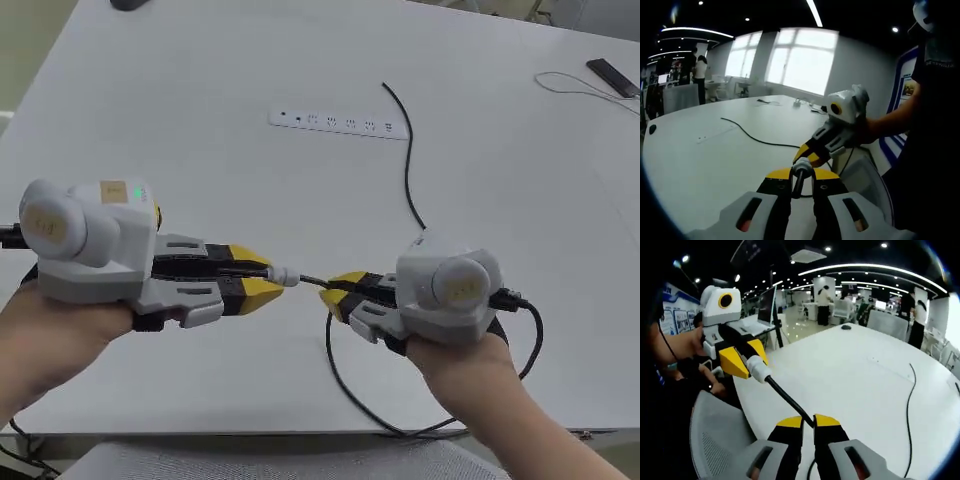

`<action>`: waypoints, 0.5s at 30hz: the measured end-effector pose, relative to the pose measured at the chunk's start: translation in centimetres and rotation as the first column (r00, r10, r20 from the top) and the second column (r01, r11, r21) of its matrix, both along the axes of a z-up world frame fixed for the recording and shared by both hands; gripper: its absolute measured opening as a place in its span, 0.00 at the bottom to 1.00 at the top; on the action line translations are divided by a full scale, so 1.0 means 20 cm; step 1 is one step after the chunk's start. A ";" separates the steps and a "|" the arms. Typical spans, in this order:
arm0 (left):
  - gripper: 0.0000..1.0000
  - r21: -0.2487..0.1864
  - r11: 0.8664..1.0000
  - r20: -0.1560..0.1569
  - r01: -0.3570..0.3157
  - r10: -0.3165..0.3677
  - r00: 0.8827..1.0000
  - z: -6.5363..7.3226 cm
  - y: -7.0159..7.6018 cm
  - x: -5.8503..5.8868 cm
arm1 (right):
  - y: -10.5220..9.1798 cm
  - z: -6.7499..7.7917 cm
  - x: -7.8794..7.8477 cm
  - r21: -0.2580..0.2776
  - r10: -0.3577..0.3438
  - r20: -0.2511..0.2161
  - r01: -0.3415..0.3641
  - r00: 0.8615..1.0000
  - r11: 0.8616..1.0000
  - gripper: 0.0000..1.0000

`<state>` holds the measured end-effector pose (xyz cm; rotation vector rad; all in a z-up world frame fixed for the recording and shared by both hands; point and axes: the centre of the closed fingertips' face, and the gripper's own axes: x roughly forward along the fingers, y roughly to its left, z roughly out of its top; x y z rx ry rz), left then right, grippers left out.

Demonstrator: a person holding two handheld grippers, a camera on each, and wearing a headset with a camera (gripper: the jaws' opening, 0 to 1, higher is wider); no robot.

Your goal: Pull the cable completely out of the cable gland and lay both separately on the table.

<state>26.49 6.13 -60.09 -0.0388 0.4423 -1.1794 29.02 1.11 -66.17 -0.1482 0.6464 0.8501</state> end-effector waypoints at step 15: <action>0.15 -0.012 1.000 0.000 0.001 -0.001 1.000 0.02 -0.02 0.01 | -0.12 -0.05 0.05 0.033 -0.152 -0.086 0.155 0.985 0.987 0.03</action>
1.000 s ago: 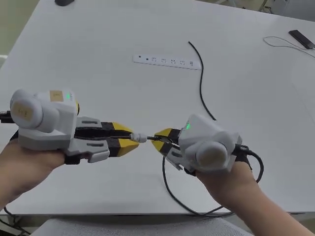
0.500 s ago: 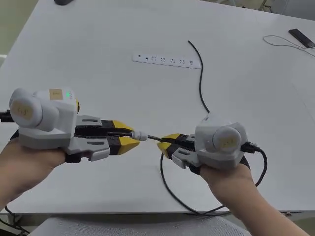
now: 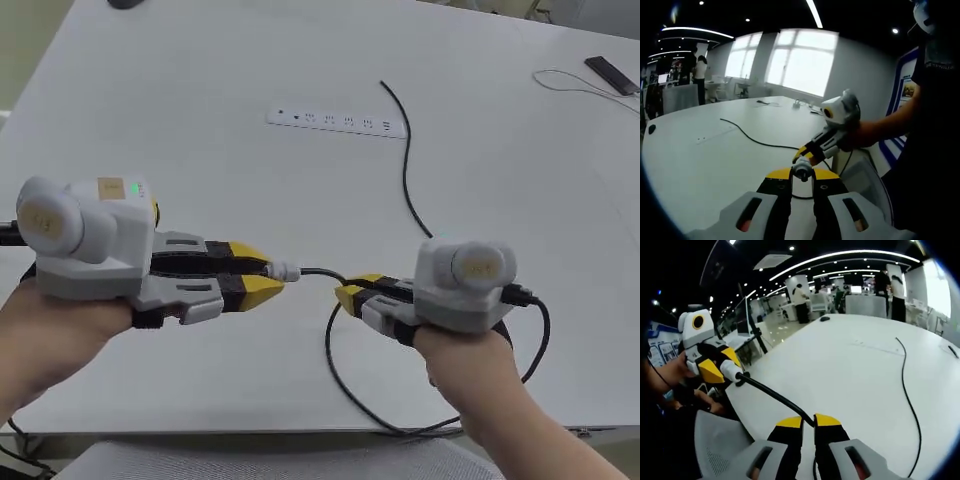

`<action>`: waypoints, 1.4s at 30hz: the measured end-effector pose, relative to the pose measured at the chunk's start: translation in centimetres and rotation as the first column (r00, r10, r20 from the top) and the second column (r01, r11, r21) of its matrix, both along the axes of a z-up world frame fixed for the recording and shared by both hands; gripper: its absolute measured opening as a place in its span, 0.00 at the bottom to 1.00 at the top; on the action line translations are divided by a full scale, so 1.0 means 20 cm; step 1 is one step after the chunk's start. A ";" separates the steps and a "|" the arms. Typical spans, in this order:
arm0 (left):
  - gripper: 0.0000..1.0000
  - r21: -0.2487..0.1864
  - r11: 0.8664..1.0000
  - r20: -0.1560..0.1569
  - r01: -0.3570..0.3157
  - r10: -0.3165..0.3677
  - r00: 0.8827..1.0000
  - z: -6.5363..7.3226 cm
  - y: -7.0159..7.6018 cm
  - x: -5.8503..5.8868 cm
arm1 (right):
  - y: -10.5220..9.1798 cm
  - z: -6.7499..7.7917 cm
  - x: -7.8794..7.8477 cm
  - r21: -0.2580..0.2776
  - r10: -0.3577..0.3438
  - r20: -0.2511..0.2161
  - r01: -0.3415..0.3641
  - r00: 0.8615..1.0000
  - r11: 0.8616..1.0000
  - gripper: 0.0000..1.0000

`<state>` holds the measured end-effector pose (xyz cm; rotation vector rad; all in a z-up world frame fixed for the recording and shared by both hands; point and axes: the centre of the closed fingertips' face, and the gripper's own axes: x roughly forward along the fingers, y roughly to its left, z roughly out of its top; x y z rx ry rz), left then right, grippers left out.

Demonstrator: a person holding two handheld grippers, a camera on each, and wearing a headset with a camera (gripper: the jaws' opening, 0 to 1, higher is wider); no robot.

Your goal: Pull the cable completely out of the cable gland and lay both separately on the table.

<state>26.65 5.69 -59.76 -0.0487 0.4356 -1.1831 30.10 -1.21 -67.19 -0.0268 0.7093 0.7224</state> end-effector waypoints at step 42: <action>0.15 -0.012 1.000 -0.031 0.010 -0.010 0.999 0.00 0.01 0.01 | 0.30 0.28 -0.13 -0.423 0.606 0.316 -0.463 0.730 0.779 0.18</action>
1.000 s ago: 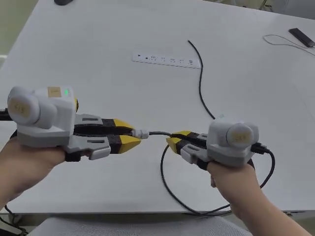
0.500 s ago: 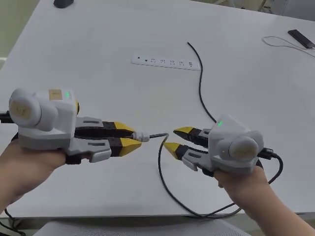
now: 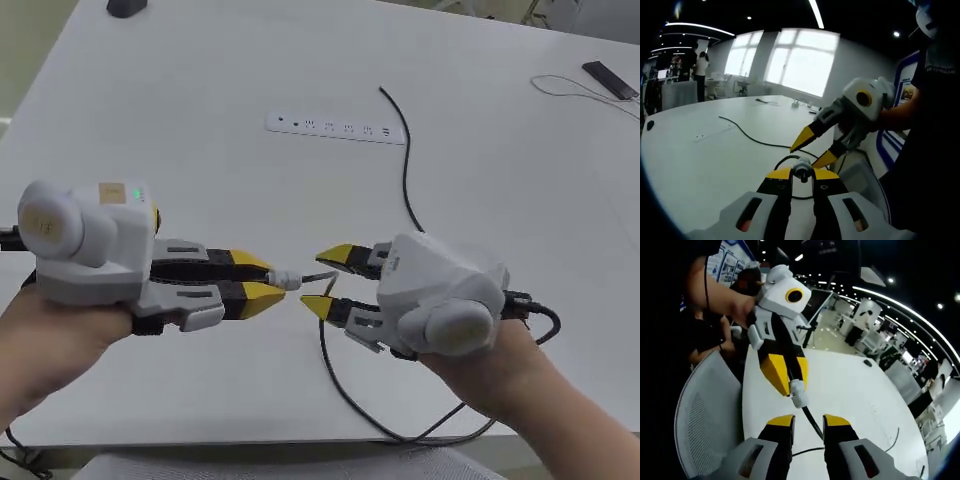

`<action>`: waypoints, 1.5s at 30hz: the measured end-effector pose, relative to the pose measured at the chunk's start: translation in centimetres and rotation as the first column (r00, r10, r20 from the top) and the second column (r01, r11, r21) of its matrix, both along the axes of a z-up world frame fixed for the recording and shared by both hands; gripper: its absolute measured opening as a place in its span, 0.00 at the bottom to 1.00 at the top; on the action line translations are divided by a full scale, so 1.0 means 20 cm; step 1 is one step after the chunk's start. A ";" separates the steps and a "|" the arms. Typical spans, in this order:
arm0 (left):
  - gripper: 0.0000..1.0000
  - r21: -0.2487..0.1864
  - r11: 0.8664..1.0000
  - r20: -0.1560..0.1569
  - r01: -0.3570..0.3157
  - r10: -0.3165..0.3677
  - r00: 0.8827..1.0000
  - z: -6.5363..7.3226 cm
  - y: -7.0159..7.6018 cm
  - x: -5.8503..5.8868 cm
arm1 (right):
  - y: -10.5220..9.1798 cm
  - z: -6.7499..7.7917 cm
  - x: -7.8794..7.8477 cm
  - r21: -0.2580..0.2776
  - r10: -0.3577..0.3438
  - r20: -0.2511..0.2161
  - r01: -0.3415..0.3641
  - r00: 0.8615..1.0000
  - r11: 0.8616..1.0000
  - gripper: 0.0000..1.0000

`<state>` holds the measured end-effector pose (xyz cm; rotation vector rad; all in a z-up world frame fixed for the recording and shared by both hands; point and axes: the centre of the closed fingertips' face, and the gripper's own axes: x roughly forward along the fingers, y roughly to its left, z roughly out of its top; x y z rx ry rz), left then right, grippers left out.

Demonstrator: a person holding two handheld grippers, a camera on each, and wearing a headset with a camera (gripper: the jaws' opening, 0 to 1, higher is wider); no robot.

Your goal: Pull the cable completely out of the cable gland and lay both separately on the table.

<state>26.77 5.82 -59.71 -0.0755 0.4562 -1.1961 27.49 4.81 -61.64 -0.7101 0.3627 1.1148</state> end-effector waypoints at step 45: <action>0.14 -0.034 0.999 -0.011 -0.001 0.001 1.000 0.01 0.00 0.00 | -0.25 -0.14 0.08 -0.063 -0.195 -0.031 0.193 0.980 0.979 0.00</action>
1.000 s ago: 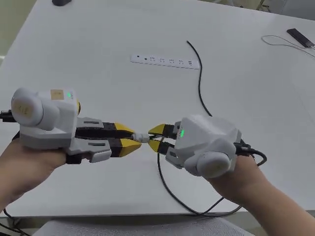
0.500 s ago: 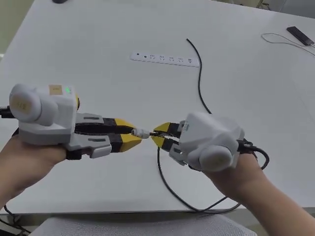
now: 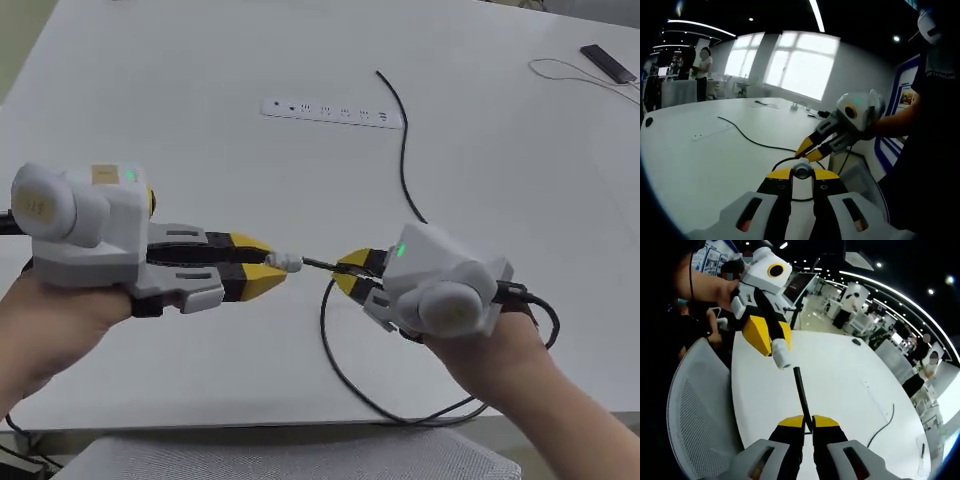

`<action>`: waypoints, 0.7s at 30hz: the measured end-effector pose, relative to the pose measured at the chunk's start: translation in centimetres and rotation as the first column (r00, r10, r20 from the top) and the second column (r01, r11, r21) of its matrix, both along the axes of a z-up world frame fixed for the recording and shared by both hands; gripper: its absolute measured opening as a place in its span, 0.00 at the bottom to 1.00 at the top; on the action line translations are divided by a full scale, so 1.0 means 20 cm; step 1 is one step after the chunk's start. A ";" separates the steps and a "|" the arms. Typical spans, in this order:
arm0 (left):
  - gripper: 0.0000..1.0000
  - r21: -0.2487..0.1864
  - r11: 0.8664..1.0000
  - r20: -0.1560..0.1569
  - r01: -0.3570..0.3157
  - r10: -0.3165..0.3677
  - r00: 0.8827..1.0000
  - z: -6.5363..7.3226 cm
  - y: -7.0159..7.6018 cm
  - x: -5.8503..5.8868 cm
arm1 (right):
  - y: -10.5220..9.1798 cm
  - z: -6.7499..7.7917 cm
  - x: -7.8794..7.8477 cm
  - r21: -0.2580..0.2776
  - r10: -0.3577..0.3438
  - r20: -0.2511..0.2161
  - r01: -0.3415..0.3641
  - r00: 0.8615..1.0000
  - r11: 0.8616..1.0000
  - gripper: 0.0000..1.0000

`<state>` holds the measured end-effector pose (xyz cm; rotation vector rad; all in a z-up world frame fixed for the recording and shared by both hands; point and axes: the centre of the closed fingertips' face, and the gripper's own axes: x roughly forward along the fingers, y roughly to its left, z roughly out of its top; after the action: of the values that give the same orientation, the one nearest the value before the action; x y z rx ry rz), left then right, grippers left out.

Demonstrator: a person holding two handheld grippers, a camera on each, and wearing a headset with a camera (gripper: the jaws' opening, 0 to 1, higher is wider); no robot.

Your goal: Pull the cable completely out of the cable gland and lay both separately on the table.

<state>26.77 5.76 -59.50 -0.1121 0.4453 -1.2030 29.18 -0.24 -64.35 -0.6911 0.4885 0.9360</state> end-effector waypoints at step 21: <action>0.15 0.013 1.000 -0.003 -0.005 0.005 1.000 -0.07 -0.01 -0.01 | -0.08 0.08 0.15 0.056 -0.109 0.029 0.108 0.994 0.993 0.00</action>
<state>26.56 5.52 -60.83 -0.1037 0.4556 -1.1948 32.26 -1.94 -62.69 -0.6239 0.4659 0.8317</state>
